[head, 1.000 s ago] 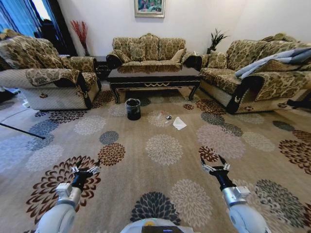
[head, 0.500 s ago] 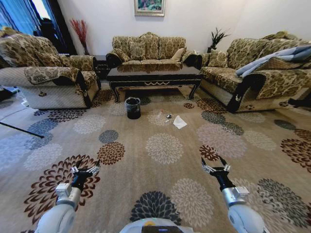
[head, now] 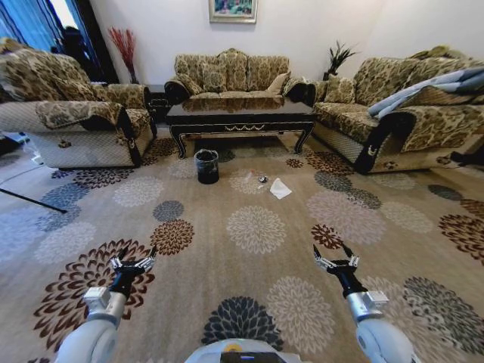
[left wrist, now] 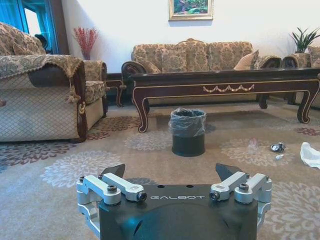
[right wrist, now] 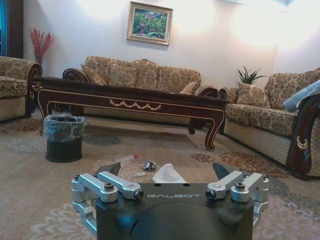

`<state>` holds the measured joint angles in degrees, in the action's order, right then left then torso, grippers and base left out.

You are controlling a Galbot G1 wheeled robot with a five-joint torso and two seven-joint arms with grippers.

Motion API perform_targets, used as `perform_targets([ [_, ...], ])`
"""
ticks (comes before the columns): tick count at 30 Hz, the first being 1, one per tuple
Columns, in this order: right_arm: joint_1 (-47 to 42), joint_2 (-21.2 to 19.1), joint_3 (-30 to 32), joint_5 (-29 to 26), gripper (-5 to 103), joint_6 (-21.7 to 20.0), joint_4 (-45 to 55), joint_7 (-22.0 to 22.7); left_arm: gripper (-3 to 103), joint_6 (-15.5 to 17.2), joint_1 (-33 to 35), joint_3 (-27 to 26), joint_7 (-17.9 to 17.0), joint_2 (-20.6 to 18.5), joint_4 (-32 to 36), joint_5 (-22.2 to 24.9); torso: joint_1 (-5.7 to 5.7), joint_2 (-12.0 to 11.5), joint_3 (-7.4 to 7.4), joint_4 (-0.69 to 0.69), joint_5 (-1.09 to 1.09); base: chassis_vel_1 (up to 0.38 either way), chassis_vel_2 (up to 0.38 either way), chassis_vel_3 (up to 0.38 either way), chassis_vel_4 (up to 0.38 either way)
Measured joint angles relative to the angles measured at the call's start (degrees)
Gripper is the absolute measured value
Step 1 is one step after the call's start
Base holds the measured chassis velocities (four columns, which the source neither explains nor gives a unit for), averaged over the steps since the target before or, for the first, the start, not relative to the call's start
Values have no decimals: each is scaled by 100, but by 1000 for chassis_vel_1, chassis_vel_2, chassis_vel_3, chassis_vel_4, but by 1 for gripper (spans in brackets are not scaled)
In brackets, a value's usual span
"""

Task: Move to the front of the table and pick up the trash from the floor, then place it into the trash bin.

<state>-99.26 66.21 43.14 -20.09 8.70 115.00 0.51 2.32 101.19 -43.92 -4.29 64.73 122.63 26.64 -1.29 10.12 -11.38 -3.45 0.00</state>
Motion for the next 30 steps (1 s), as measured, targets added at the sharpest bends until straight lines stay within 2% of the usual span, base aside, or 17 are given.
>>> perform_targets([
  [30, -4, 32, 9, 46, 100, 17, -37, 2, 100, 0, 41, 7, 30, 71, -52, -120, 127, -677, 547, 0, 0, 0, 0, 0, 0],
])
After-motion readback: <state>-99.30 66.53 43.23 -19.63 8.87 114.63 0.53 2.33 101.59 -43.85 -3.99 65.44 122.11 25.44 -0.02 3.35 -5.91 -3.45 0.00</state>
